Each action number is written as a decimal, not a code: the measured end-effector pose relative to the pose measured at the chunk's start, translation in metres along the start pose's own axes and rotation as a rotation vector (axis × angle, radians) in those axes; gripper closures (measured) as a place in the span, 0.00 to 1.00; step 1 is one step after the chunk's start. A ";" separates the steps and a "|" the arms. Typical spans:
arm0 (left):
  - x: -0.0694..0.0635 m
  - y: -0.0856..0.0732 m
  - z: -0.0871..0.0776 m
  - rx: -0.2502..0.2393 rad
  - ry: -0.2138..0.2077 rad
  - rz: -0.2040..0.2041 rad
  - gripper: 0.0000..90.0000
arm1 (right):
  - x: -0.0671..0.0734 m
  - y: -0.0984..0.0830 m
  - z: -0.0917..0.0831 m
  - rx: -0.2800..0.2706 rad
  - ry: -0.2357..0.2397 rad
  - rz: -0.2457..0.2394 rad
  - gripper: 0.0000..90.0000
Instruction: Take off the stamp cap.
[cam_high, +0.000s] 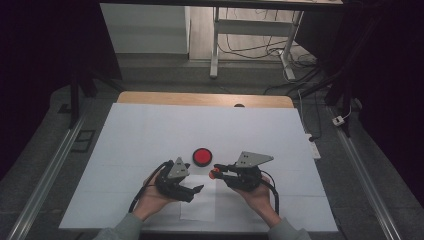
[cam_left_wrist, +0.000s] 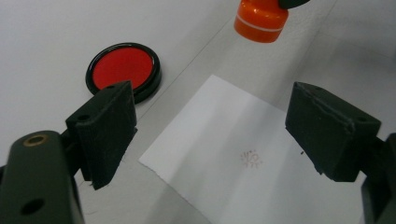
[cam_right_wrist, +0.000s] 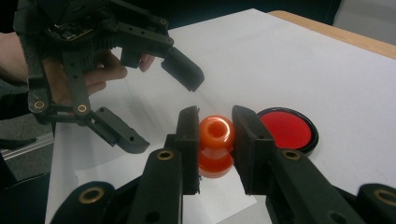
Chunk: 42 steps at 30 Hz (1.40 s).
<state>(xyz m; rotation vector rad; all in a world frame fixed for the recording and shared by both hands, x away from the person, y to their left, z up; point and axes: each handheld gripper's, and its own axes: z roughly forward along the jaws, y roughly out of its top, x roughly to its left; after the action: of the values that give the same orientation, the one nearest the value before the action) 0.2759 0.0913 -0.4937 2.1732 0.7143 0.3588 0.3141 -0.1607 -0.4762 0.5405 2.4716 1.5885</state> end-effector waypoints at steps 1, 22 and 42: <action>-0.001 0.001 0.000 0.000 -0.002 0.001 0.19 | 0.000 0.000 0.000 0.000 0.001 0.000 0.80; -0.009 0.023 0.020 -0.014 -0.039 0.029 0.20 | -0.001 0.000 -0.002 -0.010 -0.006 0.003 0.80; -0.015 0.025 0.028 -0.025 -0.028 0.063 0.34 | -0.002 -0.001 0.000 -0.017 0.011 0.028 0.80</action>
<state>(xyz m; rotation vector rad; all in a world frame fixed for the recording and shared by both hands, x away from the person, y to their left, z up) 0.2866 0.0524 -0.4928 2.1760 0.6238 0.3674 0.3161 -0.1617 -0.4773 0.5676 2.4668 1.6246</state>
